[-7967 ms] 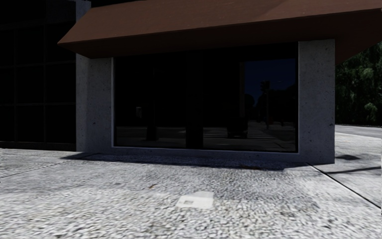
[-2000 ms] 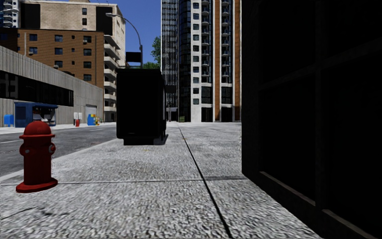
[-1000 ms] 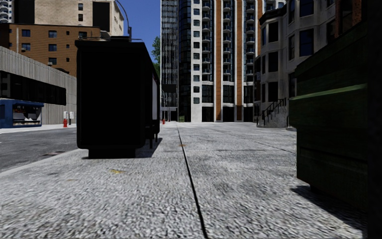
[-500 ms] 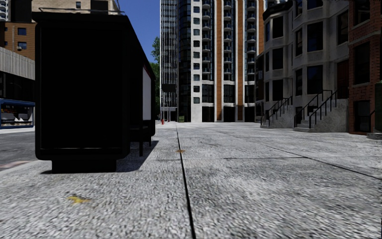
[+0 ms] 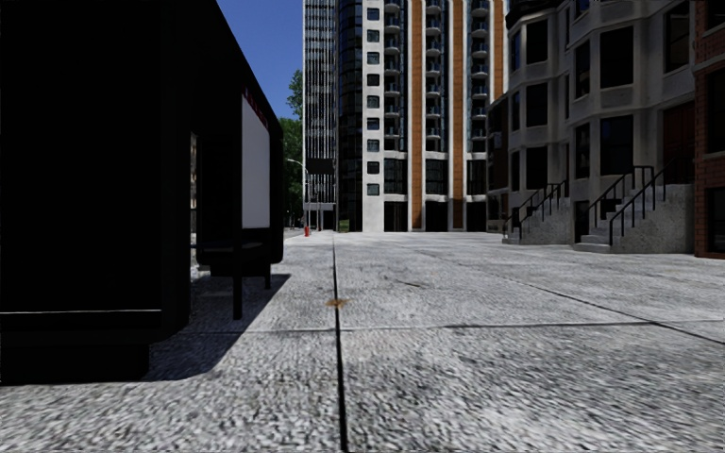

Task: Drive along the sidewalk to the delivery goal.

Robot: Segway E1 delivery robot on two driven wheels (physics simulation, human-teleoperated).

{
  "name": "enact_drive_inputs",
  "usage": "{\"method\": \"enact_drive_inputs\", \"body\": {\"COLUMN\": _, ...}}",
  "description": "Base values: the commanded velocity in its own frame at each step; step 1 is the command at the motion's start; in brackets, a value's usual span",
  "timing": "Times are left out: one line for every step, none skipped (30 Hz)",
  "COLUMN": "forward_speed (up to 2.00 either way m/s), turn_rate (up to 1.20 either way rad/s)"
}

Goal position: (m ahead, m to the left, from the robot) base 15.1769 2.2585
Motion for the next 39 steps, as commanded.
{"method": "enact_drive_inputs", "body": {"forward_speed": 2.0, "turn_rate": 0.0}}
{"method": "enact_drive_inputs", "body": {"forward_speed": 2.0, "turn_rate": 0.0}}
{"method": "enact_drive_inputs", "body": {"forward_speed": 2.0, "turn_rate": 0.0}}
{"method": "enact_drive_inputs", "body": {"forward_speed": 2.0, "turn_rate": 0.0}}
{"method": "enact_drive_inputs", "body": {"forward_speed": 2.0, "turn_rate": 0.0}}
{"method": "enact_drive_inputs", "body": {"forward_speed": 2.0, "turn_rate": 0.05}}
{"method": "enact_drive_inputs", "body": {"forward_speed": 2.0, "turn_rate": 0.12}}
{"method": "enact_drive_inputs", "body": {"forward_speed": 2.0, "turn_rate": 0.19}}
{"method": "enact_drive_inputs", "body": {"forward_speed": 2.0, "turn_rate": 0.19}}
{"method": "enact_drive_inputs", "body": {"forward_speed": 2.0, "turn_rate": 0.25}}
{"method": "enact_drive_inputs", "body": {"forward_speed": 2.0, "turn_rate": 0.31}}
{"method": "enact_drive_inputs", "body": {"forward_speed": 2.0, "turn_rate": 0.37}}
{"method": "enact_drive_inputs", "body": {"forward_speed": 2.0, "turn_rate": 0.38}}
{"method": "enact_drive_inputs", "body": {"forward_speed": 2.0, "turn_rate": 0.38}}
{"method": "enact_drive_inputs", "body": {"forward_speed": 2.0, "turn_rate": 0.38}}
{"method": "enact_drive_inputs", "body": {"forward_speed": 2.0, "turn_rate": 0.38}}
{"method": "enact_drive_inputs", "body": {"forward_speed": 2.0, "turn_rate": 0.38}}
{"method": "enact_drive_inputs", "body": {"forward_speed": 2.0, "turn_rate": 0.38}}
{"method": "enact_drive_inputs", "body": {"forward_speed": 2.0, "turn_rate": 0.38}}
{"method": "enact_drive_inputs", "body": {"forward_speed": 2.0, "turn_rate": 0.38}}
{"method": "enact_drive_inputs", "body": {"forward_speed": 2.0, "turn_rate": 0.38}}
{"method": "enact_drive_inputs", "body": {"forward_speed": 2.0, "turn_rate": 0.36}}
{"method": "enact_drive_inputs", "body": {"forward_speed": 2.0, "turn_rate": 0.0}}
{"method": "enact_drive_inputs", "body": {"forward_speed": 2.0, "turn_rate": 0.0}}
{"method": "enact_drive_inputs", "body": {"forward_speed": 2.0, "turn_rate": 0.0}}
{"method": "enact_drive_inputs", "body": {"forward_speed": 2.0, "turn_rate": 0.0}}
{"method": "enact_drive_inputs", "body": {"forward_speed": 2.0, "turn_rate": 0.0}}
{"method": "enact_drive_inputs", "body": {"forward_speed": 2.0, "turn_rate": 0.0}}
{"method": "enact_drive_inputs", "body": {"forward_speed": 2.0, "turn_rate": 0.0}}
{"method": "enact_drive_inputs", "body": {"forward_speed": 2.0, "turn_rate": 0.0}}
{"method": "enact_drive_inputs", "body": {"forward_speed": 2.0, "turn_rate": 0.0}}
{"method": "enact_drive_inputs", "body": {"forward_speed": 2.0, "turn_rate": 0.0}}
{"method": "enact_drive_inputs", "body": {"forward_speed": 2.0, "turn_rate": 0.0}}
{"method": "enact_drive_inputs", "body": {"forward_speed": 2.0, "turn_rate": 0.0}}
{"method": "enact_drive_inputs", "body": {"forward_speed": 2.0, "turn_rate": 0.0}}
{"method": "enact_drive_inputs", "body": {"forward_speed": 2.0, "turn_rate": 0.0}}
{"method": "enact_drive_inputs", "body": {"forward_speed": 2.0, "turn_rate": 0.0}}
{"method": "enact_drive_inputs", "body": {"forward_speed": 2.0, "turn_rate": 0.0}}
{"method": "enact_drive_inputs", "body": {"forward_speed": 2.0, "turn_rate": 0.0}}
